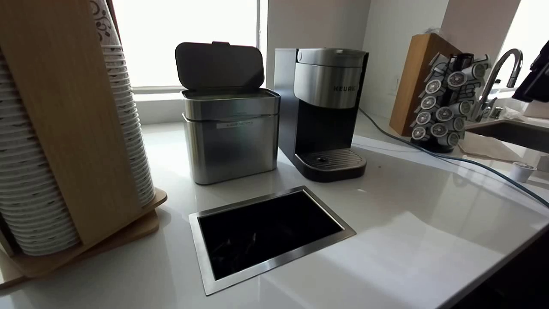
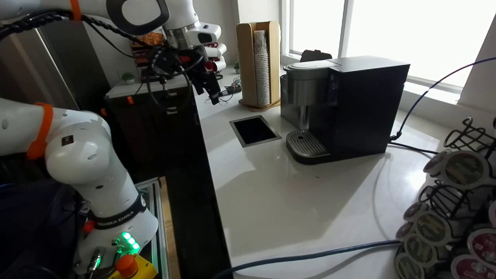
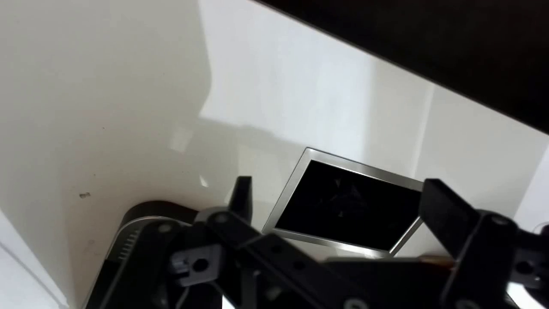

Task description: Open the coffeemaker then remove the coffee pod from the chamber.

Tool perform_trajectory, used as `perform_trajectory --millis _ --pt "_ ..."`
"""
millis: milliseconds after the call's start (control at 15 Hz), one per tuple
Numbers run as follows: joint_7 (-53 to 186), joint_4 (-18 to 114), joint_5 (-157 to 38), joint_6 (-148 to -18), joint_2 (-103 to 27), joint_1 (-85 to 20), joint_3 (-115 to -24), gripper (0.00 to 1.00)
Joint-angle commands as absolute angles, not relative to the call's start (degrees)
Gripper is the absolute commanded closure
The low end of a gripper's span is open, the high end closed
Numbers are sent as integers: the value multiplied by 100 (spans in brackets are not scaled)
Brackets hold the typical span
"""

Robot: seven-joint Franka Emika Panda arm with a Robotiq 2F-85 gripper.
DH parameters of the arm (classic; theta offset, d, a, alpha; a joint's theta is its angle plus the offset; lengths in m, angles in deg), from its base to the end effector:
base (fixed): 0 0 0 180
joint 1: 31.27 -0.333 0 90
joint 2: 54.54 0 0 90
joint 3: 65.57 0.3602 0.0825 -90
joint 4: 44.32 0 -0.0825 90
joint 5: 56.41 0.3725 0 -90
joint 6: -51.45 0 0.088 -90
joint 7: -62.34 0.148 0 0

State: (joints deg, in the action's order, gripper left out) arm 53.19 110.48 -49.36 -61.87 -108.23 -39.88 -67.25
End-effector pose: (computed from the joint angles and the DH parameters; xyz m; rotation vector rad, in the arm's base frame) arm 0.2541 0.0426 0.4969 -2.9623 -0.3773 -0.3214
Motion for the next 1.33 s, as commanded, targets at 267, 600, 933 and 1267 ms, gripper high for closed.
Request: perform_trajectory --millis 267,600,933,1267 --pt "5167 11045 -5044 -6225 -10857 -3981 -6634 0" --pt "5163 11027 -5717 -6205 -10839 -4333 -5633 0" --pt "5060 10932 -6549 -6773 -10358 -4601 -4896 0" --pt "4451 10878 -8189 -8126 -9803 -4234 -5141 0"
